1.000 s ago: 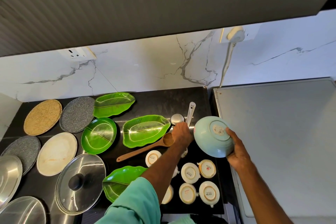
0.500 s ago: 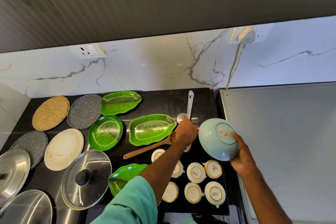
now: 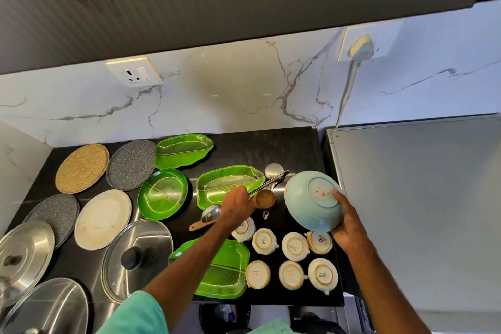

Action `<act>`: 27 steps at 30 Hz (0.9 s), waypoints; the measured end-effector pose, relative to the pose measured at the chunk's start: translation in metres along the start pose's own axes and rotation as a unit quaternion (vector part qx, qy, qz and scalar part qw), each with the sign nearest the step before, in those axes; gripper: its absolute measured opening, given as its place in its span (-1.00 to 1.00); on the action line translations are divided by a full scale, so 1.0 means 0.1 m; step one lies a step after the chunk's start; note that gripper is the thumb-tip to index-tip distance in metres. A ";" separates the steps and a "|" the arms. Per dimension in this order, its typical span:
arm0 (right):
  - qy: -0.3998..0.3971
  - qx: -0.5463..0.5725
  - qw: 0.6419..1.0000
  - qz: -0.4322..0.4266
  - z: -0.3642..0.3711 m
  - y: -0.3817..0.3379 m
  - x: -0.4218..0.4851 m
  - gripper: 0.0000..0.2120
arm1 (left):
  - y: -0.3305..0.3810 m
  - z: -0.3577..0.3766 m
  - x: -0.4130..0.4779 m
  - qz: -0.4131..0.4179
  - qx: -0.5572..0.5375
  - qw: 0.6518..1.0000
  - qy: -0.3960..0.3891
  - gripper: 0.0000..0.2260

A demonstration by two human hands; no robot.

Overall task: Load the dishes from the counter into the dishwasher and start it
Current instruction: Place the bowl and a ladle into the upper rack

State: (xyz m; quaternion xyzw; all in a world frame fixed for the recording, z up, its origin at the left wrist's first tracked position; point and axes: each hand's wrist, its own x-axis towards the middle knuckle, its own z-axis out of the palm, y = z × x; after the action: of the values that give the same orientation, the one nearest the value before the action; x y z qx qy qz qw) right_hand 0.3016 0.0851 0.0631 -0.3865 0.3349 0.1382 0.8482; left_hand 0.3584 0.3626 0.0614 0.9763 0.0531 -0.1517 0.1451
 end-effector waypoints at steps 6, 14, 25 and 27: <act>-0.011 0.011 1.000 -0.008 -0.03 0.04 -0.15 -0.60 | 0.16 -0.15 -0.19 0.023 -0.079 0.993 0.088 -0.71; 0.016 0.027 0.995 -0.094 -0.24 0.16 -0.80 -0.64 | 0.80 -0.40 -0.77 0.134 -0.212 0.967 0.044 -0.59; 0.097 0.123 0.969 -0.190 -0.85 0.94 -2.26 -0.45 | 0.82 -0.18 -2.12 0.193 -0.340 0.902 -0.180 -0.67; 0.098 0.133 0.966 -0.199 -0.89 1.05 -2.52 -0.46 | 0.81 -0.14 -2.34 0.176 -0.348 0.896 -0.212 -0.71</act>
State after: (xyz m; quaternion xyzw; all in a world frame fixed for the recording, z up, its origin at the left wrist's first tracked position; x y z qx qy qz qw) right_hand 0.0223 0.0942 0.1317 -0.3408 0.3479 -0.1174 0.8655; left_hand 0.1524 0.2760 0.1681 0.8014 -0.1018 -0.2993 0.5078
